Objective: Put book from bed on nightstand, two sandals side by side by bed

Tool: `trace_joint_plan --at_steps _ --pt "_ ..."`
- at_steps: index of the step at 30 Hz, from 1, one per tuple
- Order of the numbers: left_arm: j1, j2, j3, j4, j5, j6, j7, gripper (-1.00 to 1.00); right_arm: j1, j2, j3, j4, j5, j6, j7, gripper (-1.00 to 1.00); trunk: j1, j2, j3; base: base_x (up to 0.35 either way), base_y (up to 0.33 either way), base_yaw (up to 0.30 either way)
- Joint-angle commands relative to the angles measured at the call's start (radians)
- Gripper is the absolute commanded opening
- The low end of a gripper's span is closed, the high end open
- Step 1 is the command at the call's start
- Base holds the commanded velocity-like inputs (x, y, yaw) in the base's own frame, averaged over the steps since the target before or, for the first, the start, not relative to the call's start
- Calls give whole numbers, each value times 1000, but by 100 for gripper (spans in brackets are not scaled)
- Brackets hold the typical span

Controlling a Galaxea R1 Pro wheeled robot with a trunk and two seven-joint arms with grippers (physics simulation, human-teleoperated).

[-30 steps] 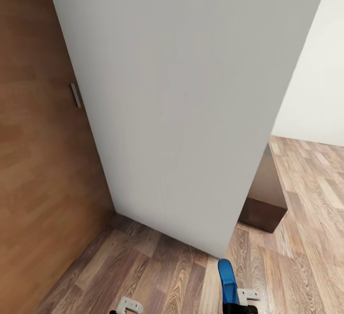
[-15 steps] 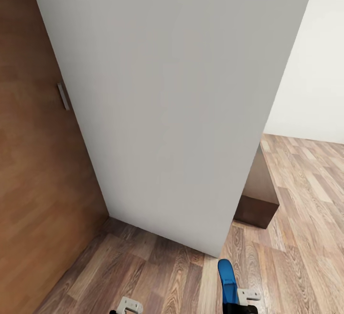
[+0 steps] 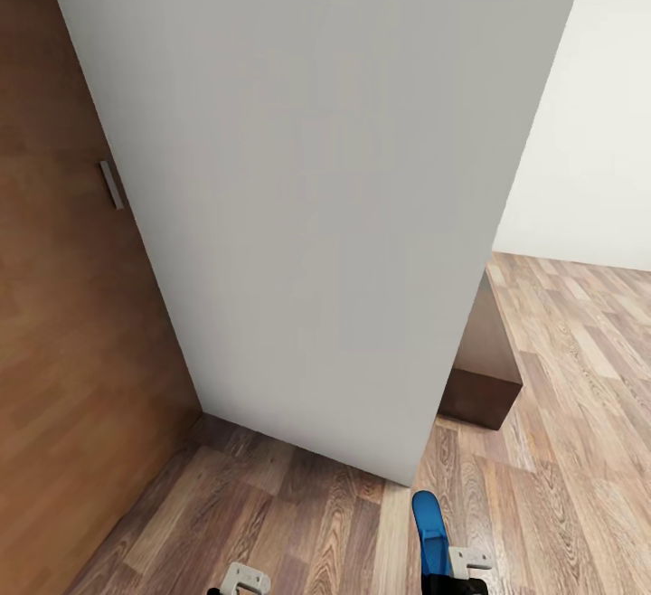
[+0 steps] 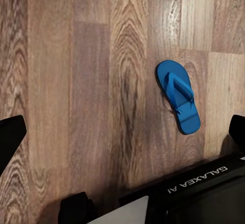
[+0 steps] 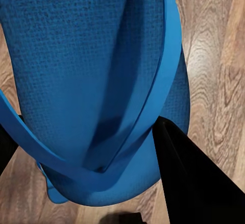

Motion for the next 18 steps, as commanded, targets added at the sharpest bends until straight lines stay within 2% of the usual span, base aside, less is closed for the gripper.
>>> trace_joint_plan --at_steps 1,10,14,18 --pt "0 0 0 -2 -8 5 -2 100 -1 1 -7 0 -2 -2 -2 -100 0 0 -1 0 1 -10" --pt "0 -3 0 -5 -7 11 -10 100 -1 1 -7 0 -2 -2 -2 -100 0 0 -1 0 0 -73" --pt "-2 -20 0 -8 -6 17 -15 100 -1 1 -7 0 -2 -2 -2 -100 0 0 -1 0 0 -110" --pt "-6 -25 0 -10 -6 18 -18 100 -1 1 -7 1 -3 -2 -2 -100 0 0 -1 0 0 -97"
